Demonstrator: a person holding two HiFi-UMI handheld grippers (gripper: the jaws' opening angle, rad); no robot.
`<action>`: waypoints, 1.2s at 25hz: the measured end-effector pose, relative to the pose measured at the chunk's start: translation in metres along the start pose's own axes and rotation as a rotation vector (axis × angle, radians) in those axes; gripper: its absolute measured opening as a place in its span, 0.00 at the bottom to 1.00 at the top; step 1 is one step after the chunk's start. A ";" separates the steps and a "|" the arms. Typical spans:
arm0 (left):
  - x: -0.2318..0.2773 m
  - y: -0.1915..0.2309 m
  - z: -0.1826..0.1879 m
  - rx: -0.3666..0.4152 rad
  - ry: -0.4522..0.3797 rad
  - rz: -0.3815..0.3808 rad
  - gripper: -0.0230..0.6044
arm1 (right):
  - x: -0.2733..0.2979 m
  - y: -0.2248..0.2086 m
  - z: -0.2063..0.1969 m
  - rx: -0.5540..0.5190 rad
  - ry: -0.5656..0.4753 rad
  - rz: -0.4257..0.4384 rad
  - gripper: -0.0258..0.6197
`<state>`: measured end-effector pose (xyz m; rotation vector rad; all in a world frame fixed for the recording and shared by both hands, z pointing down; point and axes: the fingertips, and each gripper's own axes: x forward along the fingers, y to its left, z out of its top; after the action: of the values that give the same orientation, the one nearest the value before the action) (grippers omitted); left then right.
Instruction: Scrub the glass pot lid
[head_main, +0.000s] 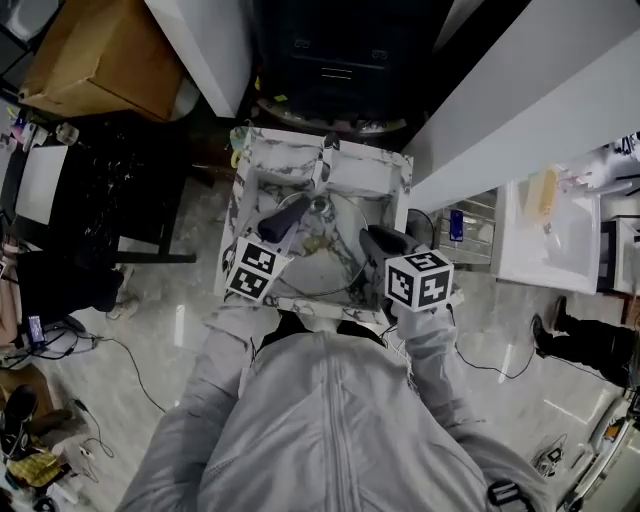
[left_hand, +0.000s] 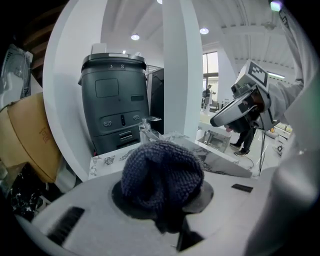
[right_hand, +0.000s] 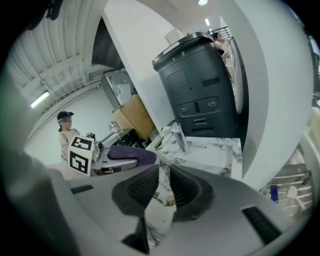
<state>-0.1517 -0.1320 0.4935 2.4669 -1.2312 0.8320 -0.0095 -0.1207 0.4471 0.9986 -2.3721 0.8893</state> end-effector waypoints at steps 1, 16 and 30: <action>0.006 0.002 -0.004 0.000 0.004 -0.002 0.18 | -0.001 0.000 0.002 0.017 -0.018 -0.009 0.12; 0.060 0.031 -0.040 0.021 0.111 0.046 0.18 | -0.013 -0.003 -0.018 0.170 -0.139 -0.078 0.12; 0.132 0.020 -0.071 0.095 0.199 0.045 0.18 | -0.025 -0.027 -0.045 0.007 -0.074 -0.235 0.10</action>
<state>-0.1317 -0.1964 0.6288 2.3660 -1.2060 1.1423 0.0331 -0.0923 0.4752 1.3015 -2.2510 0.7855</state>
